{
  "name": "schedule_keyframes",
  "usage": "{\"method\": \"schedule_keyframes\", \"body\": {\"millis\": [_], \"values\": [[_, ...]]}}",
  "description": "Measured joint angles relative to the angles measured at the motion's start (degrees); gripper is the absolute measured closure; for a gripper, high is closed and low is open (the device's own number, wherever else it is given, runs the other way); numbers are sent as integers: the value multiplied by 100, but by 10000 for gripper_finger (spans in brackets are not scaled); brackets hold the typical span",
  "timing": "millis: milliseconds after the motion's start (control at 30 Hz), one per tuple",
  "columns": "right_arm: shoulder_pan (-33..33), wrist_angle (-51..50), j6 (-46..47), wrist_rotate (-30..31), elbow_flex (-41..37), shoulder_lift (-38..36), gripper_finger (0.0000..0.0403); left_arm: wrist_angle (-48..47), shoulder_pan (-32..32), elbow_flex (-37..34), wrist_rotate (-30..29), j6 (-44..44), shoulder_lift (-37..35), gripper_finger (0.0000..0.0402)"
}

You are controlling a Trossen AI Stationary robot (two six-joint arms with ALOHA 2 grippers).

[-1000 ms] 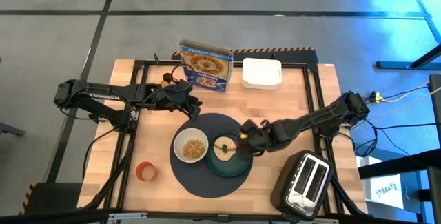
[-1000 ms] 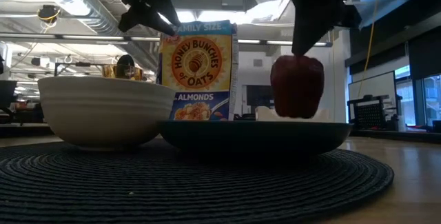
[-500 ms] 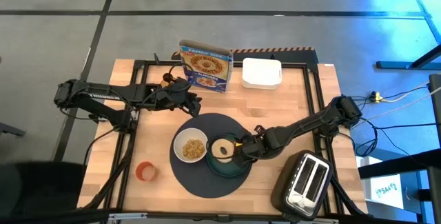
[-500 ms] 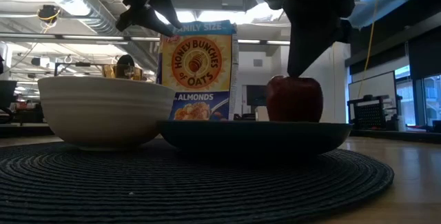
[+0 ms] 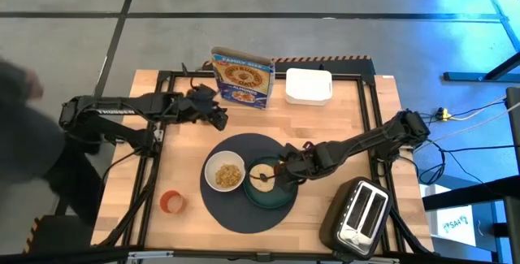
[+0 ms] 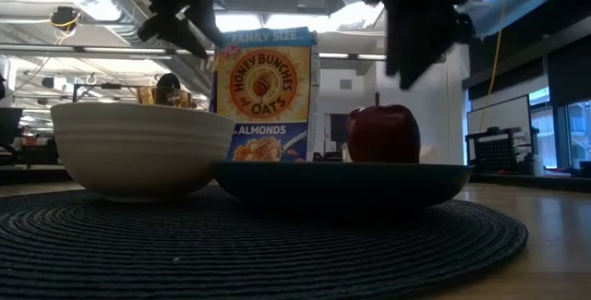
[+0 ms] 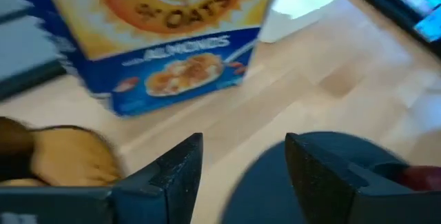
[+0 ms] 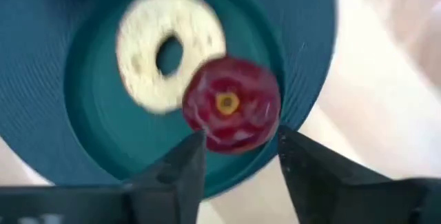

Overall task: Arrange a breakfast setting
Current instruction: Put the orange cup on the top middle of the blue table mat

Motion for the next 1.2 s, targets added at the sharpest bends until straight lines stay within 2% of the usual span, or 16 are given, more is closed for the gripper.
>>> {"method": "schedule_keyframes", "body": {"millis": [100, 200, 300, 500, 667, 767, 833, 967, 1133, 1200], "values": [[0, -376, -233, 367, 415, -53, 203, 9, 374, 1, 5, 367, -254, 196], [-48, -746, -589, 746, 968, -53, 187, -88, 843, 5, 282, 973, -431, 194], [-195, -866, -812, 897, 1486, -57, 181, -386, 1263, -1, 702, 1202, -477, 196], [-499, -1323, -898, 1002, 2296, -62, 183, -784, 1731, 43, 712, 1297, -654, 201], [-682, -1544, -1147, 947, 2604, -64, 186, -985, 2059, 372, 676, 2562, -797, 202], [-781, -1530, -1388, 688, 2677, -52, 186, -1077, 2398, 460, 1019, 3293, -782, 202], [-853, -1405, -1591, 438, 2713, -51, 186, -1133, 2636, 460, 1517, 3636, -784, 202], [-950, -974, -1782, -49, 2720, -82, 187, -1239, 2850, 460, 2413, 3951, -782, 202], [-948, -532, -2088, -138, 2722, -323, 187, -1365, 2878, 460, 2215, 4224, -853, 202], [-974, -365, -2251, -152, 2722, -443, 187, -1364, 2917, 462, 2378, 4234, -901, 202]]}}
